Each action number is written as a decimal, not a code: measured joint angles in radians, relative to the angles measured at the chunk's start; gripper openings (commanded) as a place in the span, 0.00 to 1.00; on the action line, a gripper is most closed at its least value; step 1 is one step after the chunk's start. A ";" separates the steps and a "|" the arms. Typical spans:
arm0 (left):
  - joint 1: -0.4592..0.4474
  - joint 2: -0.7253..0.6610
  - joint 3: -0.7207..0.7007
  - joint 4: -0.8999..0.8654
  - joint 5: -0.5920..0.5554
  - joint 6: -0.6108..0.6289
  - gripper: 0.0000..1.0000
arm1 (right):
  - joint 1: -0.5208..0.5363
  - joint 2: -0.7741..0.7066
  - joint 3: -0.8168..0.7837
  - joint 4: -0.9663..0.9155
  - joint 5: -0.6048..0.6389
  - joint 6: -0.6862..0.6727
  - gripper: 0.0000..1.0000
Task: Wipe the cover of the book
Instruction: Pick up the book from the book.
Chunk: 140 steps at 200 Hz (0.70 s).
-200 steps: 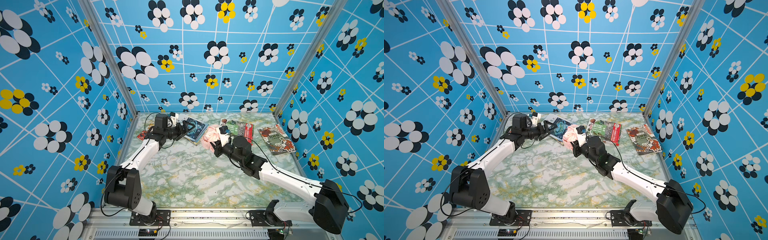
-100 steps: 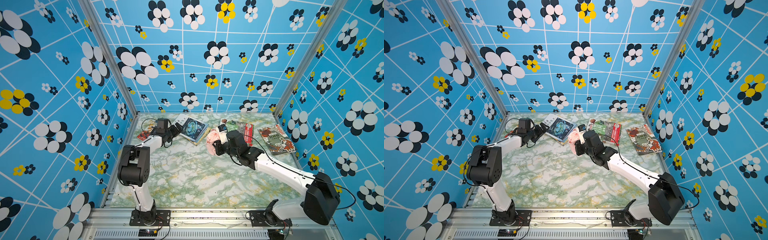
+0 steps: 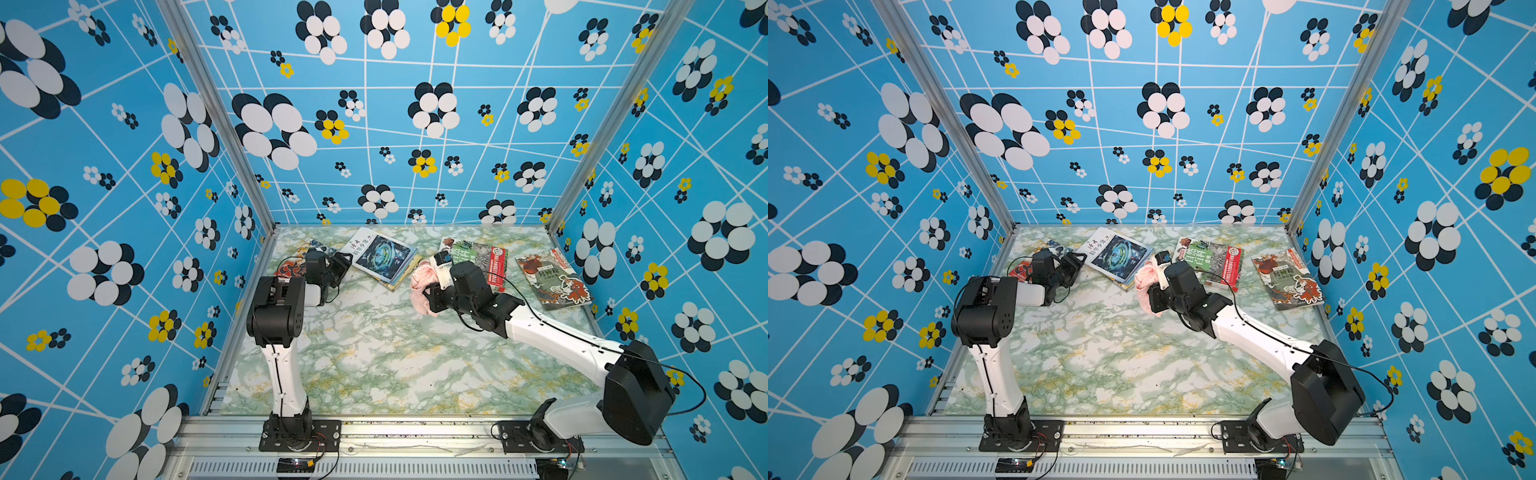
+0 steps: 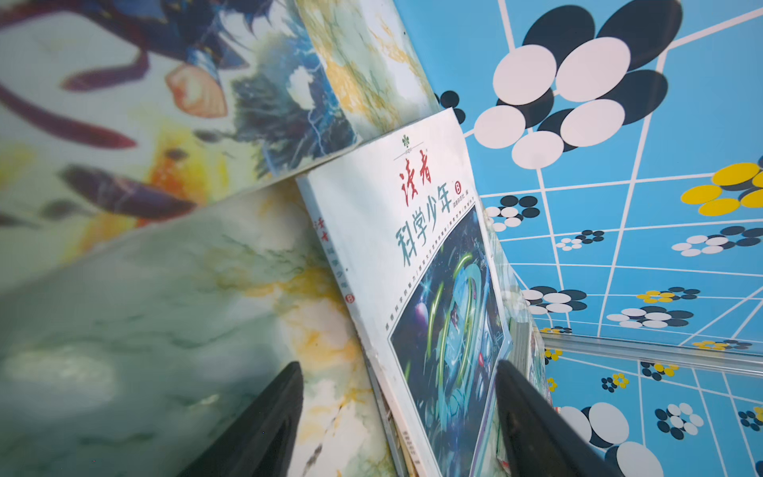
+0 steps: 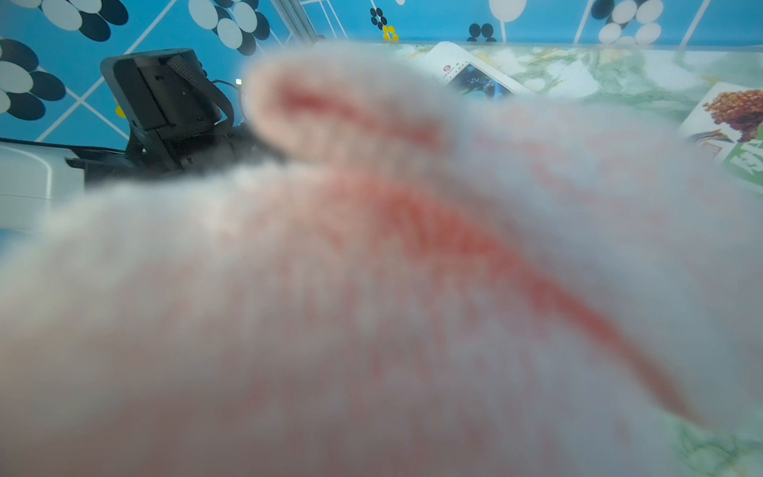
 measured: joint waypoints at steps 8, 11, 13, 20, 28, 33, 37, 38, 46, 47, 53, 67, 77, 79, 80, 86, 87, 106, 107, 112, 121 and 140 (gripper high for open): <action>0.003 0.011 0.007 0.011 -0.005 -0.005 0.63 | 0.000 -0.013 -0.012 0.000 0.001 0.003 0.00; 0.004 0.015 0.010 0.015 -0.005 -0.007 0.62 | 0.000 -0.017 -0.016 0.001 0.001 0.003 0.00; 0.005 0.019 0.012 0.020 -0.005 -0.010 0.62 | 0.000 -0.021 -0.019 0.001 0.001 0.004 0.00; 0.008 0.029 0.019 0.031 -0.004 -0.012 0.60 | 0.000 -0.030 -0.027 0.001 0.002 0.006 0.00; 0.011 0.045 0.030 0.043 -0.004 -0.021 0.59 | 0.000 -0.039 -0.036 0.002 0.002 0.007 0.00; 0.013 0.055 0.037 0.050 -0.003 -0.023 0.57 | 0.000 -0.043 -0.040 0.002 0.002 0.007 0.00; 0.014 0.063 0.042 0.055 -0.003 -0.028 0.56 | 0.000 -0.047 -0.042 0.003 0.002 0.008 0.00; 0.015 0.064 0.043 0.056 -0.003 -0.027 0.56 | 0.000 -0.047 -0.043 0.003 0.002 0.009 0.00; 0.017 0.080 0.053 0.064 -0.004 -0.034 0.54 | 0.000 -0.052 -0.047 0.004 0.002 0.010 0.00; 0.017 0.081 0.053 0.064 -0.004 -0.035 0.53 | 0.000 -0.053 -0.047 0.004 0.002 0.010 0.00; 0.018 0.090 0.059 0.068 -0.004 -0.039 0.52 | 0.000 -0.055 -0.050 0.004 0.003 0.010 0.00; 0.019 0.107 0.064 0.076 -0.006 -0.045 0.47 | 0.000 -0.061 -0.053 0.003 0.005 0.010 0.00; 0.020 0.114 0.066 0.083 -0.006 -0.045 0.46 | 0.000 -0.065 -0.053 0.004 0.005 0.011 0.00; 0.020 0.115 0.066 0.084 -0.005 -0.045 0.46 | 0.000 -0.065 -0.053 0.004 0.005 0.010 0.00; 0.020 0.116 0.067 0.084 -0.005 -0.045 0.46 | 0.000 -0.066 -0.053 0.004 0.005 0.010 0.00; 0.021 0.119 0.072 0.084 -0.005 -0.045 0.45 | 0.000 -0.068 -0.053 0.004 0.005 0.010 0.00; 0.021 0.120 0.073 0.085 -0.005 -0.045 0.45 | 0.000 -0.068 -0.053 0.004 0.005 0.010 0.00; 0.022 0.124 0.084 0.087 -0.004 -0.045 0.35 | 0.000 -0.071 -0.053 0.004 0.005 0.010 0.00; 0.022 0.124 0.085 0.087 -0.004 -0.045 0.35 | 0.000 -0.071 -0.053 0.004 0.005 0.010 0.00; 0.022 0.124 0.086 0.093 -0.002 -0.039 0.33 | 0.000 -0.071 -0.053 0.004 0.005 0.010 0.00; 0.023 0.124 0.088 0.100 -0.003 -0.039 0.32 | 0.000 -0.072 -0.053 0.004 0.005 0.011 0.00; 0.024 0.124 0.091 0.111 0.003 -0.037 0.28 | 0.000 -0.077 -0.058 0.005 0.006 0.010 0.00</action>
